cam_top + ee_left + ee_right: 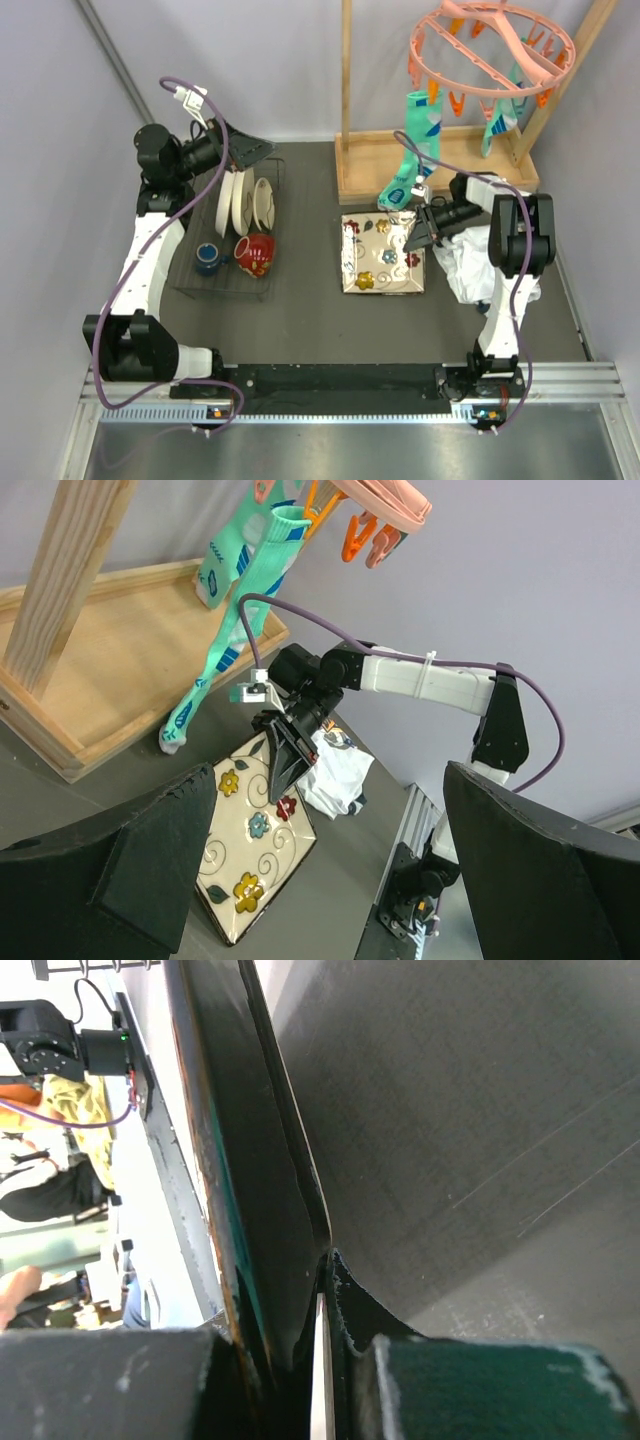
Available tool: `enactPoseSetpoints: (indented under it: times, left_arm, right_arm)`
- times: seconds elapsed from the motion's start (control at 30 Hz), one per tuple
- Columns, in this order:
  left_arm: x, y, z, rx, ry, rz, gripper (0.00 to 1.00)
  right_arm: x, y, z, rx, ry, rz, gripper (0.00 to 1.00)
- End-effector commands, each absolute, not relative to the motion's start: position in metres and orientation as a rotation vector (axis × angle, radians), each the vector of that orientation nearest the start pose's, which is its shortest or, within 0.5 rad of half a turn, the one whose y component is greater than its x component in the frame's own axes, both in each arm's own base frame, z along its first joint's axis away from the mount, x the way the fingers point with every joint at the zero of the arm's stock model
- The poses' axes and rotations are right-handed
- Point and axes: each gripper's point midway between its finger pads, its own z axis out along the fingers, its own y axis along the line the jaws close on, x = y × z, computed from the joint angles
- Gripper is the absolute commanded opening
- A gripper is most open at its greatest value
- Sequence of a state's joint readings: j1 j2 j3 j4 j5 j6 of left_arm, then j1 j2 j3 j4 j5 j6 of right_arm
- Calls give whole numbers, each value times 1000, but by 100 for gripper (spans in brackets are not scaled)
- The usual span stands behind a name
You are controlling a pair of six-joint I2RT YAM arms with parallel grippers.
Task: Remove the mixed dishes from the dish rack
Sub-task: Place the plate at the center of the board.
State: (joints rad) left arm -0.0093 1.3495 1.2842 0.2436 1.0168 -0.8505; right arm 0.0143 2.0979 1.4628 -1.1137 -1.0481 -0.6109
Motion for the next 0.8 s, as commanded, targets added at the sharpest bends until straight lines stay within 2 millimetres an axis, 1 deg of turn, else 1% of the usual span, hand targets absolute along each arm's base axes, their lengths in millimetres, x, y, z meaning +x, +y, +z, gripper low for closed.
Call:
enactPoseSetpoints:
  times: [0.0,0.03,0.07,0.27,0.4,0.53,0.77]
  left_arm:
    - [340,-169,427,332,1553,-1359,99]
    - [339,-169,427,334,1552,-1357,99]
    - [339,-169,427,334,1552,-1359,99]
    - [338,-169,425,331,1552,-1360,99]
    - [337,-169,424,329,1553,-1360,99]
    - [336,-169,422,328,1554,-1358,99]
    - [336,-168,420,323,1557,-1356,99]
  right_arm:
    - [333,156,102,-639,2325,1631,0]
    - [333,156,100,-639,2329,1629,0]
    - [336,148,98,-602,2334,1621,0]
    - [341,145,87,-593,2365,1583,6]
    - [344,141,79,-596,2387,1551,16]
    - [342,139,69,-595,2420,1524,18]
    - [344,136,60,-599,2447,1486,25]
